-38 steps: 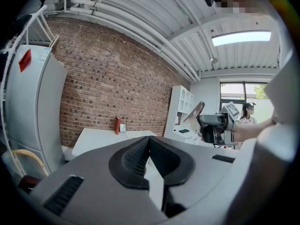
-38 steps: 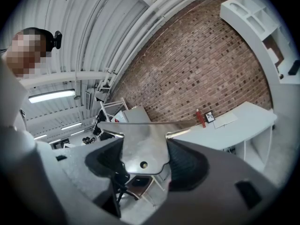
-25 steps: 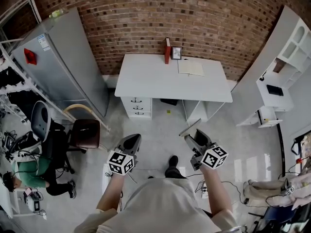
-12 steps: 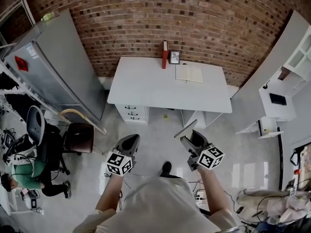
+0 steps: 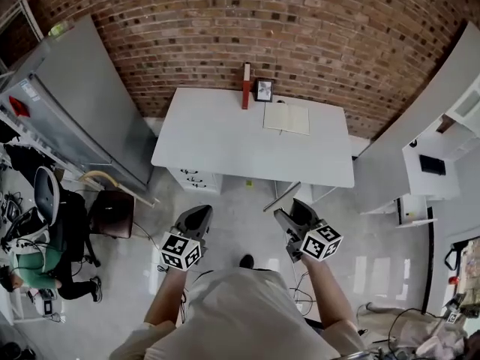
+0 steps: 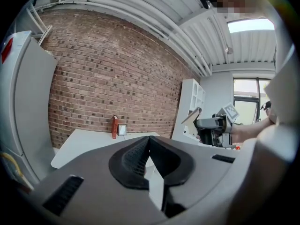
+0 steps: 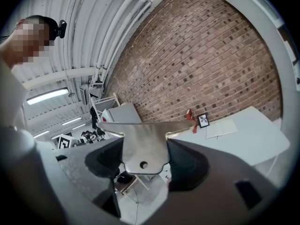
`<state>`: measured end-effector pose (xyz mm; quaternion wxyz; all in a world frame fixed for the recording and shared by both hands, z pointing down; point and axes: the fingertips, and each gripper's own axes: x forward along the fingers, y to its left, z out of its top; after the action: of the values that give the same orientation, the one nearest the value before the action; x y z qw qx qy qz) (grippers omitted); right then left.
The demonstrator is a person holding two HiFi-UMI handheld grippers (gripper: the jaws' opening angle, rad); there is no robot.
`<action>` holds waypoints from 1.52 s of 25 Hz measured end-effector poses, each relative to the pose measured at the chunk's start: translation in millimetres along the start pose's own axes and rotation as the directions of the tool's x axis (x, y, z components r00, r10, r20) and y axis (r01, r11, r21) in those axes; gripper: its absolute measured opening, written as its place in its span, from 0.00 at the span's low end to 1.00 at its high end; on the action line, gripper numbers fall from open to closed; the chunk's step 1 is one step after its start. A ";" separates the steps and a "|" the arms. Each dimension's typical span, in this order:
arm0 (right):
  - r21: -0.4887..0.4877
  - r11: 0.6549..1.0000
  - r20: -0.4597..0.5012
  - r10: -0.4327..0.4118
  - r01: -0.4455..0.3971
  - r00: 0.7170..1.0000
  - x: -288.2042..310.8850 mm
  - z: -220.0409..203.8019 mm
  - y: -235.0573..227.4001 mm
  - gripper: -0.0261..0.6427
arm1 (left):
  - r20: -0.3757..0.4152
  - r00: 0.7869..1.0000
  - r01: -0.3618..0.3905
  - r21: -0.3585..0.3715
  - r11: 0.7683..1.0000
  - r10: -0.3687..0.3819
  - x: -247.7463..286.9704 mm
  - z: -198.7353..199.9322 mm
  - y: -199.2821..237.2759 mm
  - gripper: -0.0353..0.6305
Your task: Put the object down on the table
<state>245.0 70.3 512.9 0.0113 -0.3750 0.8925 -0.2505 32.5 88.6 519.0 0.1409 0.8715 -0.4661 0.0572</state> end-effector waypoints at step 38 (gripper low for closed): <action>-0.006 0.983 -0.204 -0.182 0.185 0.962 267.3 26.5 -138.6 0.47 | -0.139 0.983 0.113 -0.031 0.993 -0.116 196.5 26.4 227.6 0.04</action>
<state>150.4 -204.0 597.7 -0.1008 -0.4284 0.8486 -0.2935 -47.1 -195.4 583.0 0.1867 0.8889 -0.4049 0.1049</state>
